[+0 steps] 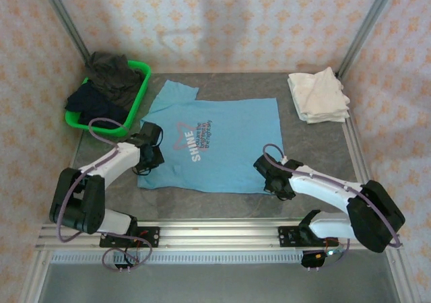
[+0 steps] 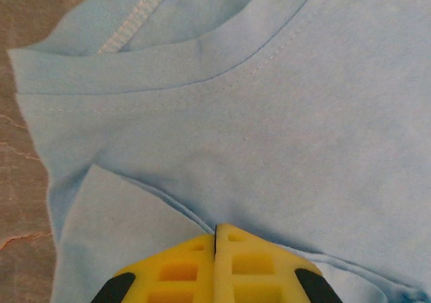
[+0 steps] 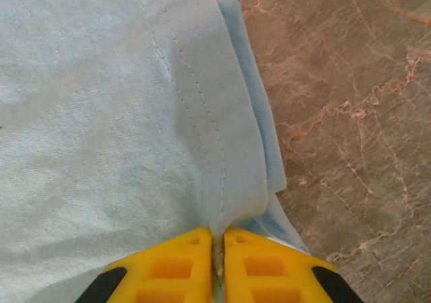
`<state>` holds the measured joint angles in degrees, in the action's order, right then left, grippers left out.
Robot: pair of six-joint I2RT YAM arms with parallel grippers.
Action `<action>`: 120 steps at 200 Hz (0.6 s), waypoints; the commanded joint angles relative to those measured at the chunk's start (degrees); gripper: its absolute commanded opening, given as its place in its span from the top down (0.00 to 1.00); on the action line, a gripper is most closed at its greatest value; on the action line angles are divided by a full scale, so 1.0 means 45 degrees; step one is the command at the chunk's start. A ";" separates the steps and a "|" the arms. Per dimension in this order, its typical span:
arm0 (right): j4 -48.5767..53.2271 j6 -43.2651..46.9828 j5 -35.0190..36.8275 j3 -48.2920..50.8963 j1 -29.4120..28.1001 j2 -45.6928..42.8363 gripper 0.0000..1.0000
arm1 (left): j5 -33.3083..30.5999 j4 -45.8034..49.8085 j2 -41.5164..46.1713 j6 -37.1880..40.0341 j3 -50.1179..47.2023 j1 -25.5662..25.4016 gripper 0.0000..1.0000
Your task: Fold and stack the t-shirts
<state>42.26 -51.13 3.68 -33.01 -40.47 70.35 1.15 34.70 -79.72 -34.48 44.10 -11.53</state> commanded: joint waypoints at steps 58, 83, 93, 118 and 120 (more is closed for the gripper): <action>0.0091 -0.0072 -0.0516 -0.0027 -0.0142 -0.0166 0.63 | -0.0713 0.1792 0.2479 0.0143 0.0354 -0.0040 1.00; 0.0533 -0.0158 -0.0234 -0.0078 -0.0187 -0.0045 0.60 | -0.0724 0.1889 0.2631 0.0230 0.0368 -0.0038 1.00; 0.0637 -0.0187 -0.0269 -0.0080 -0.0196 -0.0121 0.59 | -0.0675 0.1937 0.2582 0.0240 0.0367 -0.0049 1.00; 0.1001 -0.0396 -0.0253 -0.0041 -0.0313 -0.0494 0.59 | -0.0738 0.2064 0.2711 0.0201 0.0345 -0.0040 1.00; 0.1039 -0.0405 -0.0238 -0.0030 -0.0321 -0.0495 0.59 | -0.0742 0.2082 0.2730 0.0191 0.0344 -0.0037 1.00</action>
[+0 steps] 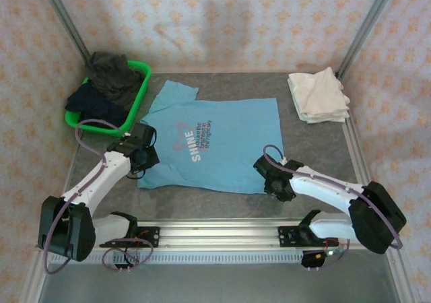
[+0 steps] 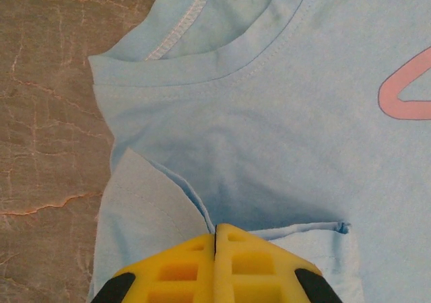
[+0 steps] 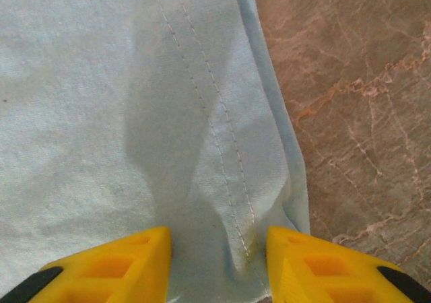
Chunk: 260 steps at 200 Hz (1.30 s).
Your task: Fold and stack the t-shirts
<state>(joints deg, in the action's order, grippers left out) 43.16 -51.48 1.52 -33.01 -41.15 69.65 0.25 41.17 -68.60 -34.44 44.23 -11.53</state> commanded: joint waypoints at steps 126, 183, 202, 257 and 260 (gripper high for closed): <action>0.0073 -0.0710 0.0501 0.0349 -0.0524 0.0149 0.86 | -0.0331 0.0704 0.0368 0.0773 0.1882 -0.0038 1.00; 0.1308 0.0940 0.2059 -0.2156 0.0017 -0.0125 1.00 | -0.0134 -0.0383 -0.0892 0.2438 0.3224 -0.0056 1.00; 0.1198 0.1855 0.1927 -0.2912 0.0649 0.0710 1.00 | -0.0242 -0.0667 -0.1766 0.2844 0.3807 -0.0076 1.00; 0.0489 0.3766 0.1810 -0.5065 0.2421 0.2909 1.00 | -0.1959 -0.0579 -0.3621 0.2864 0.5270 -0.0072 1.00; 0.0434 0.3826 0.1742 -0.5156 0.2515 0.3025 1.00 | -0.2066 -0.0575 -0.3691 0.2835 0.5345 -0.0065 1.00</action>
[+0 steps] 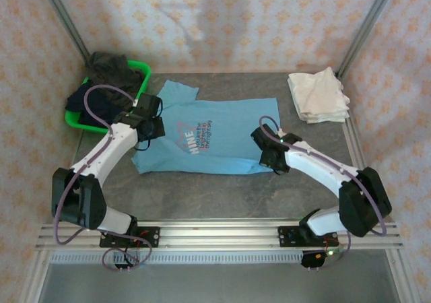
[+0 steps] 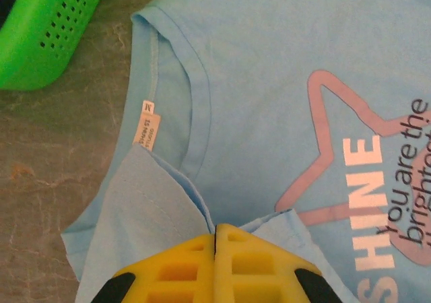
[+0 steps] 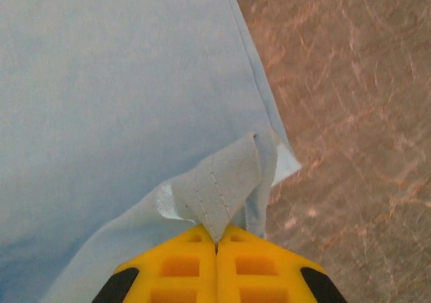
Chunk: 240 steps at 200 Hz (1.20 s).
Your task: Fold and stack the t-shirts
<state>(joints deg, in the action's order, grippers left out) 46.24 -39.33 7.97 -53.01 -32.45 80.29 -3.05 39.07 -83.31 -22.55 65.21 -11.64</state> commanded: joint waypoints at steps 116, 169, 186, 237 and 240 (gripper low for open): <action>-0.0335 0.2551 0.0078 -0.2807 0.1483 0.4194 1.00 | -0.3069 0.0079 -0.2054 -0.0556 0.1164 0.0270 1.00; 0.0035 0.2593 0.0543 -0.3274 0.1585 0.4260 0.98 | -0.2448 0.0137 -0.3053 -0.0249 0.1833 0.0267 1.00; 0.0254 0.2624 0.0743 -0.3507 0.1635 0.4476 0.88 | -0.1947 0.0234 -0.3625 -0.0004 0.2328 0.0268 0.85; 0.0765 0.2168 0.1349 -0.3132 0.1163 0.2254 0.61 | -0.1882 0.0989 -0.3007 -0.0049 0.2628 0.0266 0.35; 0.0631 0.2162 0.1320 -0.2986 0.1056 0.2089 0.58 | -0.1864 0.1028 -0.2878 -0.0097 0.2534 0.0277 0.32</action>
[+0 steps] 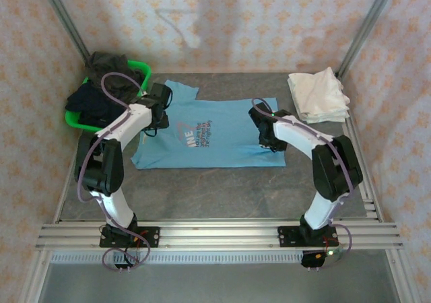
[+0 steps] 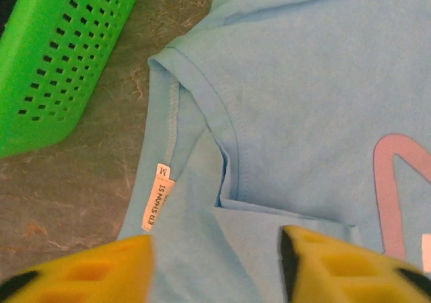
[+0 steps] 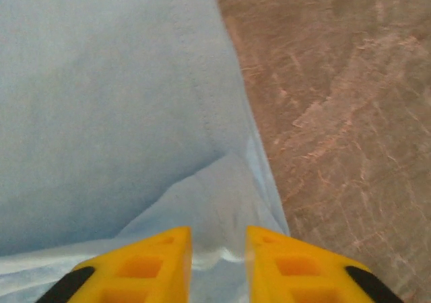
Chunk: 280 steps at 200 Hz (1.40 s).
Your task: Fold and stack the t-shirts
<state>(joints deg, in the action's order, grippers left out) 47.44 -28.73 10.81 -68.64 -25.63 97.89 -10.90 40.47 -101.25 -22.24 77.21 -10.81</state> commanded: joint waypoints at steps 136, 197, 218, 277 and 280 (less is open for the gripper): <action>-0.1740 0.0010 -0.1021 0.2064 0.1060 0.0578 0.49 | 0.2500 -0.1659 0.2485 -0.2195 -0.6373 0.1994 0.39; -0.1144 0.0329 -0.0824 0.2193 0.1552 -0.0474 0.40 | 0.2361 -0.1181 0.2995 -0.1933 -0.6289 0.2265 0.48; -0.1527 0.0277 -0.1366 0.2726 0.1534 -0.1182 0.41 | 0.2629 -0.1217 0.3866 -0.1951 -0.5968 0.1732 0.48; -0.1985 0.0497 -0.0680 0.3548 0.2335 -0.1463 0.41 | 0.1719 -0.0387 0.1581 -0.2542 -0.1994 -0.2187 0.41; -0.2041 0.0478 -0.0732 0.3566 0.2336 -0.1462 0.41 | 0.1718 -0.0381 0.1360 -0.2580 -0.1825 -0.2281 0.41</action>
<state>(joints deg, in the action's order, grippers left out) 38.94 -27.49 6.04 -53.60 -16.99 90.67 -1.52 36.56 -88.58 -31.88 64.60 -18.00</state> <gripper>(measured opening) 0.597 0.585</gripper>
